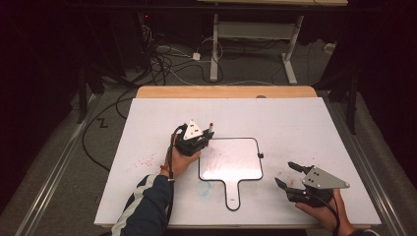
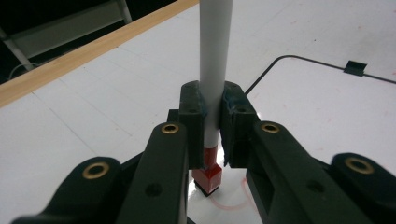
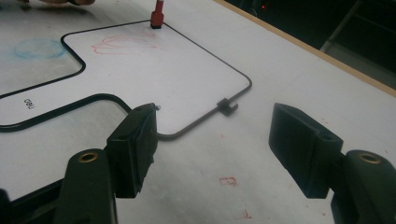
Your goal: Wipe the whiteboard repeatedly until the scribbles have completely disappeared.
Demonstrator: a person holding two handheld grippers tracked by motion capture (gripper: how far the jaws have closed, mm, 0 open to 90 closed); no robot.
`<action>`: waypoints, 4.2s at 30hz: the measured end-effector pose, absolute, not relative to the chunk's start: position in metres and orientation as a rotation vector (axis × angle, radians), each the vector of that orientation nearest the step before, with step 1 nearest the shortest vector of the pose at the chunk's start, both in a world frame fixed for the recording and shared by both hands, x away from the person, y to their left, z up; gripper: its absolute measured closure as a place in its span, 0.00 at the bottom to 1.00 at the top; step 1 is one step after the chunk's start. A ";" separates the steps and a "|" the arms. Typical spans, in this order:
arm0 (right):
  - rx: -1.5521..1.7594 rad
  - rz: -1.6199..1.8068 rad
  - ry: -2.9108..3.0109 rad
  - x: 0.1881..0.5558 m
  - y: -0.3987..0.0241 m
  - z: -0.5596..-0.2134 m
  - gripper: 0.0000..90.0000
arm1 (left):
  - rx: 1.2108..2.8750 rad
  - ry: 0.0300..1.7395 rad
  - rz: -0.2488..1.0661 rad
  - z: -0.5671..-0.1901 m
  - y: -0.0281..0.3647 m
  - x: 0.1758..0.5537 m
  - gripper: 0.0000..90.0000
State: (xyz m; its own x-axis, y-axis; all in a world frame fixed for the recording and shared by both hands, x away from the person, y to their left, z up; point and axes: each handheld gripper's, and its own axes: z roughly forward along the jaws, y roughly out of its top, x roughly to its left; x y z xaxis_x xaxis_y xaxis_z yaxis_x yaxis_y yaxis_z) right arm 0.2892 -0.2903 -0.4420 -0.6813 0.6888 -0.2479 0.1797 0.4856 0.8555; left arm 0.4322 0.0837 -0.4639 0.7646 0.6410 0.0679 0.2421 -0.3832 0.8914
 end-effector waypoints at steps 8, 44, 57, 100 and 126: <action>0.709 1.143 2.161 0.290 -0.289 -0.442 0.37 | 1.990 0.512 0.384 -0.464 0.048 0.410 0.87; 0.695 1.134 2.175 0.289 -0.288 -0.443 0.37 | 1.952 0.530 0.344 -0.470 0.058 0.421 0.87; 0.691 1.126 2.188 0.291 -0.285 -0.445 0.37 | 1.913 0.658 0.366 -0.473 0.076 0.440 0.87; 0.689 1.110 2.212 0.289 -0.284 -0.446 0.37 | 2.075 0.497 0.242 -0.467 0.050 0.418 0.87; 0.684 1.103 2.219 0.289 -0.282 -0.446 0.37 | 2.108 0.519 0.255 -0.471 0.051 0.408 0.87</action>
State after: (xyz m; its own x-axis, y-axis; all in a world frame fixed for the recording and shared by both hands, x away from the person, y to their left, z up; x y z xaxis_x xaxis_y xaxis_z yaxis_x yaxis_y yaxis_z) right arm 0.2890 -0.2823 -0.4460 -0.7110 0.6547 -0.2566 0.1909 0.5310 0.8256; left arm 0.4075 0.0508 -0.4710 0.8897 0.4563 -0.0162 0.2655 -0.4881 0.8314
